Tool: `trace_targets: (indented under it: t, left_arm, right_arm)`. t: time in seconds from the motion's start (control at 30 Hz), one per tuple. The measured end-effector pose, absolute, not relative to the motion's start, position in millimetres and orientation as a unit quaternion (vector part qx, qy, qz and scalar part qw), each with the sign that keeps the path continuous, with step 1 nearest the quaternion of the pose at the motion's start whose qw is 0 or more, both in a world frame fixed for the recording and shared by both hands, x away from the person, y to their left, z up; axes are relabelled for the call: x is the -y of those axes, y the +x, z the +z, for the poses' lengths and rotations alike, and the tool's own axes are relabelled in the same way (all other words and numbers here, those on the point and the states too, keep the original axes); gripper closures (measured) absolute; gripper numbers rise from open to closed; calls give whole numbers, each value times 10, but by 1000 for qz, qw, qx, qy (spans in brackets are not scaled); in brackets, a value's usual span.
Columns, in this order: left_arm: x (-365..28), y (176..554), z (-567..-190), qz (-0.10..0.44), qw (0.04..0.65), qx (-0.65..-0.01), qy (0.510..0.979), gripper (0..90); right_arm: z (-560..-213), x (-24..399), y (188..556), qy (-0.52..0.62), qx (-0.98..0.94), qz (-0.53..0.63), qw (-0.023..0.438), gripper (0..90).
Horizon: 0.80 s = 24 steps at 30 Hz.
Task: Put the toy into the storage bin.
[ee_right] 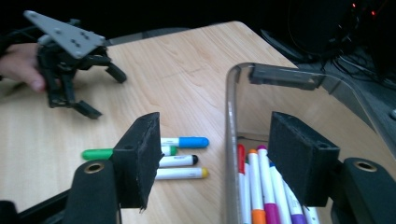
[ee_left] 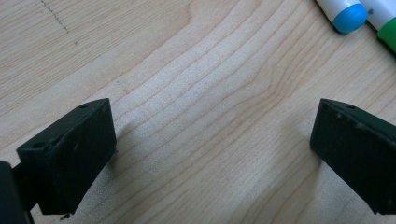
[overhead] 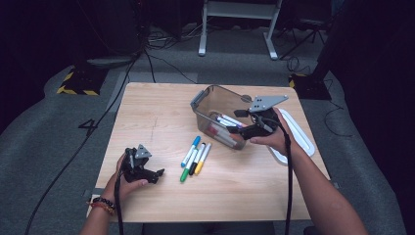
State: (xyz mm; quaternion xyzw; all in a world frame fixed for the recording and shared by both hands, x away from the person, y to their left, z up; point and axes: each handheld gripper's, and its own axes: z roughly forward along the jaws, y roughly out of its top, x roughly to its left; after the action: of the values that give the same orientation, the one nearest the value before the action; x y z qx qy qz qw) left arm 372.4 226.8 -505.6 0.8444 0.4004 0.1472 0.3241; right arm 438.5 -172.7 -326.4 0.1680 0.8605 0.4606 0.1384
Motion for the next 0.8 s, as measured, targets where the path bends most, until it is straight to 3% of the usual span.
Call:
trace_targets:
  t: [0.43,0.8]
  left_arm:
    - [-2270,3728,-5055,147,323,-398,846,5]
    - [-2270,3729,-5055,147,323,-398,846,5]
  right_arm:
    - [-3512,1566,3915,94,-873,469,99,319]
    - [-4261,1124,3905,53,-909,410,43,325]
